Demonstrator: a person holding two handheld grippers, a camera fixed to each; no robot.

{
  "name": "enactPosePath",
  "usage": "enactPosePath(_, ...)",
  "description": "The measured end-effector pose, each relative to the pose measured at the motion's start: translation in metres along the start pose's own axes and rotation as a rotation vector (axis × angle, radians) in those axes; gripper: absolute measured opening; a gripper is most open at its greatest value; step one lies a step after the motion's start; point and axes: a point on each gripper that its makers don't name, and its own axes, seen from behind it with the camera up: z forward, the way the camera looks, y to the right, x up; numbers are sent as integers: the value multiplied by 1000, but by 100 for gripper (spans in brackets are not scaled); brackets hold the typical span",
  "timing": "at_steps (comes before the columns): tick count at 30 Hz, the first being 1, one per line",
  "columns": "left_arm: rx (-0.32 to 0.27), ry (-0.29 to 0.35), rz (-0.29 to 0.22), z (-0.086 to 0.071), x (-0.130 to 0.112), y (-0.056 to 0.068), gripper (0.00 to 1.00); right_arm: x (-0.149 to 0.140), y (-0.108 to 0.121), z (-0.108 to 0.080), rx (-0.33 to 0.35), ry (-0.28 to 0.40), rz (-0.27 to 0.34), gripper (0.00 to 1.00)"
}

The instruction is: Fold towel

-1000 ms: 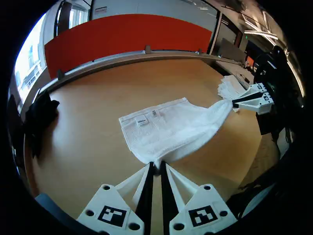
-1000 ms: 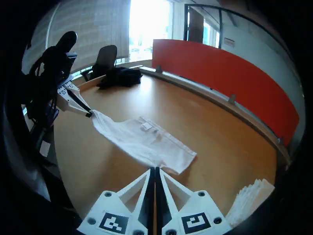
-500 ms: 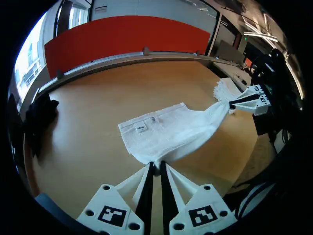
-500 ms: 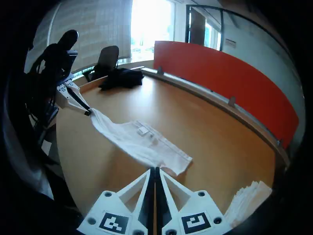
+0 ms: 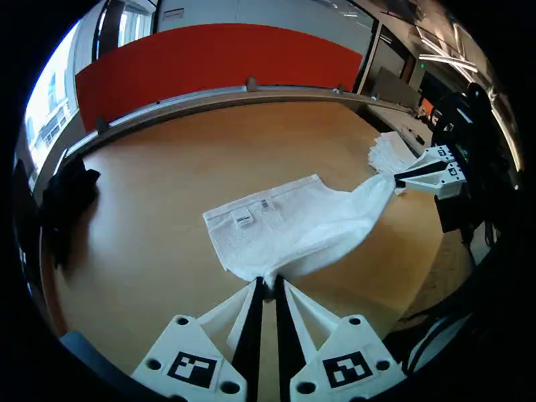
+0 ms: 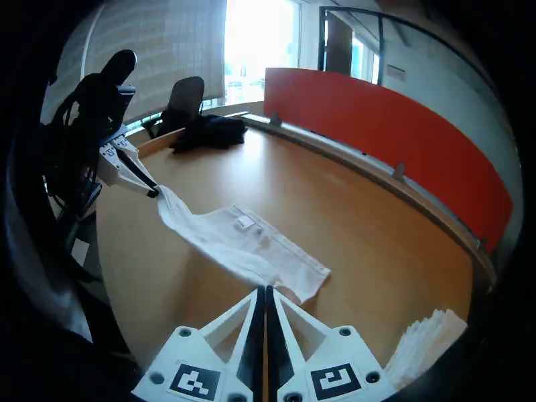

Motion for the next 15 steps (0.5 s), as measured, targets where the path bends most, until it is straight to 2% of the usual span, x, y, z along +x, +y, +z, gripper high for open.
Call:
enactPosePath(11, 14, -11, 15, 27, 9, -15, 13, -8, 11, 24, 2, -28, 27, 7)
enactPosePath(15, 20, -18, 4, 39, 9, -21, 13, -12, 17, 34, -6, -44, 31, 6)
